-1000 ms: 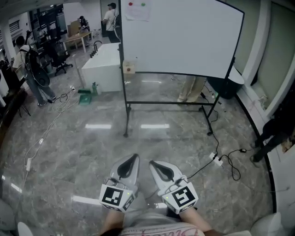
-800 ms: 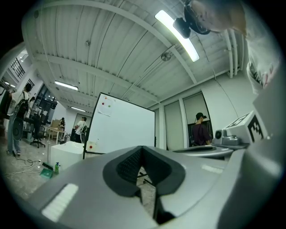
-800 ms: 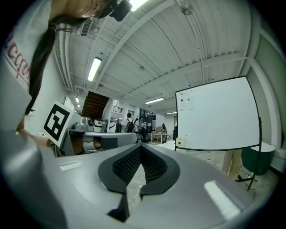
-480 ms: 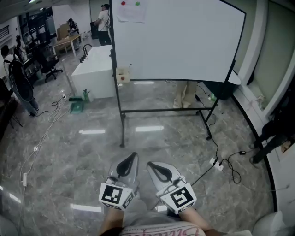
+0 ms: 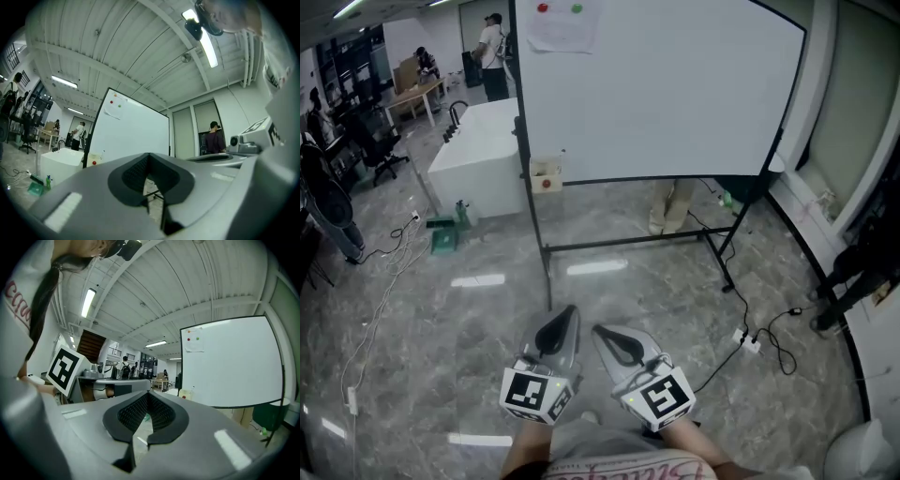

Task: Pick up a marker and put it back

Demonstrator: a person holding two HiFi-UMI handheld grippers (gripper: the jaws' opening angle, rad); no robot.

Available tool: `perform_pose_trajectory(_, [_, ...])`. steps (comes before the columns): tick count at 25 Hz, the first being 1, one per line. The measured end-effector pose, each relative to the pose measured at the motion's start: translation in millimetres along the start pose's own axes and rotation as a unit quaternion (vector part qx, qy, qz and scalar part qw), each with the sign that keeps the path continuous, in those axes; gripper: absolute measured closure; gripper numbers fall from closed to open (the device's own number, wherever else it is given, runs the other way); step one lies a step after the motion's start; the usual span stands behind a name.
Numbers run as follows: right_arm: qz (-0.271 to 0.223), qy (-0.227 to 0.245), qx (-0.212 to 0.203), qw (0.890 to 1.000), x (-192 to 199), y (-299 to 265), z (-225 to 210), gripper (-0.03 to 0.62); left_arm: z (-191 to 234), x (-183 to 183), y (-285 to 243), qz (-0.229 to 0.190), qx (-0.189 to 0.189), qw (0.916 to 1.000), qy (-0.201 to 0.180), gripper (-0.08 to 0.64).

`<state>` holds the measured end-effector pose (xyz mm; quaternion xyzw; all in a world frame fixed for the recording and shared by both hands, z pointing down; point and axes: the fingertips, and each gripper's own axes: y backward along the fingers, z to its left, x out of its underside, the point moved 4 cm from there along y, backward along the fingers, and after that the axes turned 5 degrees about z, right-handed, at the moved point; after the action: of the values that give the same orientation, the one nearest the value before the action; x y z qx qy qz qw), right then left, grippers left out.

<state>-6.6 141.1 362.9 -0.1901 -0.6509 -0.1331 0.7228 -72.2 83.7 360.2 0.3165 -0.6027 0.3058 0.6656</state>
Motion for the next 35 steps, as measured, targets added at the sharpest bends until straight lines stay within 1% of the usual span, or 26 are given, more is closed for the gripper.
perform_pose_trajectory(3, [0.007, -0.007, -0.003, 1.0, 4, -16, -7, 0.592, 15, 8, -9, 0.01, 0.002, 0.9999, 0.01, 0.561])
perform_pose_trajectory(7, [0.018, -0.02, -0.007, 1.0, 12, -39, -21, 0.591, 32, 15, -26, 0.017, 0.005, 0.9997, 0.014, 0.56])
perform_pose_trajectory(12, [0.035, -0.033, 0.004, 0.999, 24, -70, -49, 0.592, 57, 25, -54, 0.03, 0.004, 0.9995, 0.013, 0.561])
perform_pose_trajectory(15, [0.039, -0.041, 0.004, 0.998, 29, -96, -71, 0.591, 77, 28, -76, 0.039, -0.001, 0.9992, 0.011, 0.561])
perform_pose_trajectory(20, [0.03, -0.028, 0.001, 0.999, 18, -149, -118, 0.591, 117, 17, -127, 0.03, -0.01, 0.9995, 0.0, 0.56])
perform_pose_trajectory(25, [0.033, -0.011, -0.019, 0.999, 5, -201, -173, 0.591, 157, 4, -188, 0.015, -0.025, 0.9995, -0.007, 0.561])
perform_pose_trajectory(28, [0.025, -0.004, -0.026, 0.999, -3, -228, -203, 0.591, 175, -4, -218, 0.005, -0.033, 0.9993, -0.017, 0.561])
perform_pose_trajectory(32, [0.017, -0.004, -0.034, 0.999, -5, -256, -224, 0.591, 194, -2, -245, 0.007, -0.041, 0.999, -0.017, 0.561])
perform_pose_trajectory(35, [0.02, -0.018, -0.037, 0.999, 2, -270, -234, 0.591, 203, 3, -256, 0.013, -0.042, 0.9989, -0.014, 0.561])
